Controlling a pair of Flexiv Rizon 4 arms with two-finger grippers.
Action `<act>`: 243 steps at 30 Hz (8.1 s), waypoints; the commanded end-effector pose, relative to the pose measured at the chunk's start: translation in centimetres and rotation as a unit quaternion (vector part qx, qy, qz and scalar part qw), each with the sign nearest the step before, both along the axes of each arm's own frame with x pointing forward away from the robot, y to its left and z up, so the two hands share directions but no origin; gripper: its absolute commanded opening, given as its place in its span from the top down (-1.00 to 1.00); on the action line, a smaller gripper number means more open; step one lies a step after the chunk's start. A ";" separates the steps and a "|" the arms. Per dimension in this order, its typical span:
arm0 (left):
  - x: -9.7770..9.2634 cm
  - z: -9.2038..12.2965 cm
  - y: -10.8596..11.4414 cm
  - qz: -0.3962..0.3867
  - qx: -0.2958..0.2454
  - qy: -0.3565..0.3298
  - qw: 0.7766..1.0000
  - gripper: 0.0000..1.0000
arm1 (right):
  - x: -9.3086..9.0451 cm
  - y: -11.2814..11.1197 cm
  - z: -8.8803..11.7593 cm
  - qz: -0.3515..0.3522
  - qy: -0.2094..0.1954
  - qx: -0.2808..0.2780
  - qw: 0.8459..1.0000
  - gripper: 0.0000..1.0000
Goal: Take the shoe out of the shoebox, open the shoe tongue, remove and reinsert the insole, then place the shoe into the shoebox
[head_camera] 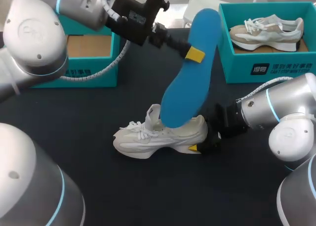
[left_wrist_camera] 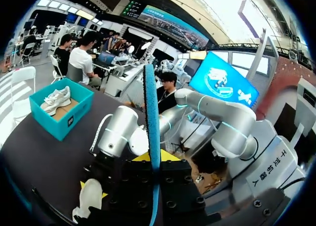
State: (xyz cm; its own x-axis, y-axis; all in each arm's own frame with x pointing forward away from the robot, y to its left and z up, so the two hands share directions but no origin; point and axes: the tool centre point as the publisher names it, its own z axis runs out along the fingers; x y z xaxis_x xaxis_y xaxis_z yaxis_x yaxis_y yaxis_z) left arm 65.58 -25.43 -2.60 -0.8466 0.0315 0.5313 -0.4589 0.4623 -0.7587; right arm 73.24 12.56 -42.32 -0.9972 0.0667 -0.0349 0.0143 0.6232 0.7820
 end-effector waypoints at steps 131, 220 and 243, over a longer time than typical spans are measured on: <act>-11.9 9.8 2.1 0.026 -0.113 0.226 0.967 1.00 | -0.9 -2.6 5.9 -0.058 0.056 -0.269 0.960 -1.00; -11.9 9.8 2.1 0.026 -0.113 0.226 0.967 1.00 | 4.0 3.7 6.0 -0.066 0.066 -0.350 0.932 -1.00; -11.9 9.8 2.1 0.026 -0.113 0.226 0.967 1.00 | 4.1 4.5 3.4 -0.049 0.089 -0.361 0.927 0.05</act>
